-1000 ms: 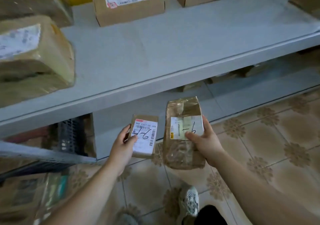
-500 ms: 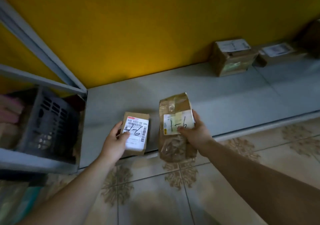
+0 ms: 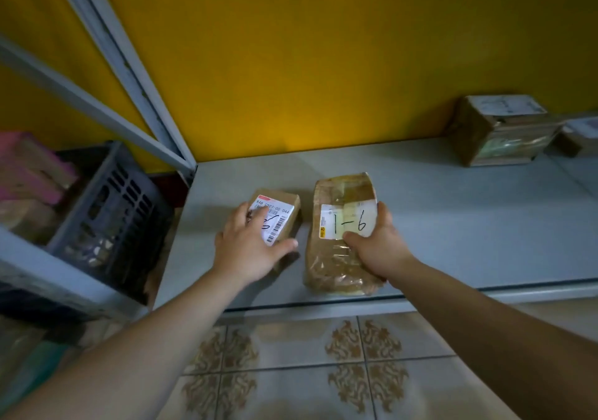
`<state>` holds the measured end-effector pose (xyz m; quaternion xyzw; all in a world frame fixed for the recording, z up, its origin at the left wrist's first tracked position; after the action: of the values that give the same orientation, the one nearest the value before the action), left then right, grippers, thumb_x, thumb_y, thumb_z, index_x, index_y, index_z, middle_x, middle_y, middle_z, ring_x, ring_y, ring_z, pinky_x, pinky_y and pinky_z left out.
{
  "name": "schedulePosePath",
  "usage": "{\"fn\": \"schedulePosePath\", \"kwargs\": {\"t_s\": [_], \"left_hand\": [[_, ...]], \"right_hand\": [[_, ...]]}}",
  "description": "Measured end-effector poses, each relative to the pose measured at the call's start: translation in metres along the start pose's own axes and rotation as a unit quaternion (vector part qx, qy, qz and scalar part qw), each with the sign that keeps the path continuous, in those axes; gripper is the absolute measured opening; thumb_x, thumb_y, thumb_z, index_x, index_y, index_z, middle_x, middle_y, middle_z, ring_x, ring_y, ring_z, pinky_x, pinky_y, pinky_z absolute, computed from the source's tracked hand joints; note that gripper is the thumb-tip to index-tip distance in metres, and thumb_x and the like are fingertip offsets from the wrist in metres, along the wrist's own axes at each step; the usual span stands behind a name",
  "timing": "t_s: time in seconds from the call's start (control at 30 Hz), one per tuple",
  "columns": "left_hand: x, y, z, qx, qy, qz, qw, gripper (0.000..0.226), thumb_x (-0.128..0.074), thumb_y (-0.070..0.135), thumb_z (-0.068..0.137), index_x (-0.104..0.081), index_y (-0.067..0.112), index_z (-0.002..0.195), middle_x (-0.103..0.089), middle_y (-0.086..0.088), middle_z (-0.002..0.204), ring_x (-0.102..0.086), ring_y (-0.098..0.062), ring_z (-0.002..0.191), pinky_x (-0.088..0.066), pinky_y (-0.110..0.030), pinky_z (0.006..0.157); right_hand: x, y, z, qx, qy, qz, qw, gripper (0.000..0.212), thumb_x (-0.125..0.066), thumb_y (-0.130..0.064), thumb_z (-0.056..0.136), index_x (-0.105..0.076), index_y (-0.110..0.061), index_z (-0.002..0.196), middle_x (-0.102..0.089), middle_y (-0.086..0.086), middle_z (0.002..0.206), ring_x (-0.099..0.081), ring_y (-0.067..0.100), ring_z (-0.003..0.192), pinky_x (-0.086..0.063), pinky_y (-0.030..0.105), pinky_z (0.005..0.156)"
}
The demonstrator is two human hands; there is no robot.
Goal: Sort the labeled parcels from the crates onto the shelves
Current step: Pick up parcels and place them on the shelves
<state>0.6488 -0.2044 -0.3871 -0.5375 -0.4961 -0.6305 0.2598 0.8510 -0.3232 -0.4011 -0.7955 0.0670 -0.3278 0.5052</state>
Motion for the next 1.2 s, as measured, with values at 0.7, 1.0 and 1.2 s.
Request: {"fn": "schedulePosePath", "kwargs": {"t_s": [0.7,1.0,1.2], "left_hand": [[0.013,-0.083,0.121,-0.061,0.037,0.083,0.994,0.064,-0.044,0.013,0.099,-0.014,0.028,0.154,-0.004,-0.002,0.163,0.001,-0.029,0.149,-0.012,-0.044,0.120],[0.015,-0.098,0.160,-0.087,0.087,0.101,0.987,0.059,-0.045,0.028,0.101,-0.020,0.026,0.154,-0.013,-0.006,0.161,-0.005,-0.033,0.147,-0.015,-0.047,0.119],[0.021,-0.104,0.181,-0.087,0.067,0.122,0.986,0.059,-0.044,0.029,0.101,-0.017,0.029,0.153,-0.010,-0.002,0.162,0.001,-0.030,0.148,-0.013,-0.053,0.118]], "right_hand": [[-0.067,-0.042,0.037,0.102,-0.057,-0.422,0.899,0.094,-0.032,-0.086,0.080,-0.001,-0.040,0.156,0.011,0.000,0.166,0.019,0.025,0.150,-0.019,0.051,0.117],[-0.069,-0.039,0.044,0.091,-0.036,-0.415,0.904,0.096,-0.031,-0.090,0.074,0.000,-0.046,0.153,0.010,-0.007,0.165,0.017,0.019,0.150,-0.022,0.047,0.117],[-0.069,-0.039,0.044,0.097,-0.023,-0.418,0.903,0.097,-0.028,-0.091,0.072,0.000,-0.046,0.152,0.007,-0.008,0.165,0.016,0.019,0.150,-0.025,0.046,0.117]]}}
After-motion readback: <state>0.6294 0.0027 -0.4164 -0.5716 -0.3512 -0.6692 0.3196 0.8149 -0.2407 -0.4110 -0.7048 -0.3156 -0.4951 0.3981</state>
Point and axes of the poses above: each hand's wrist, its own z-axis towards the middle knuckle, its own x-axis out of the back of the hand, y = z × x, the point moved 4 cm from there along z, towards the middle knuckle
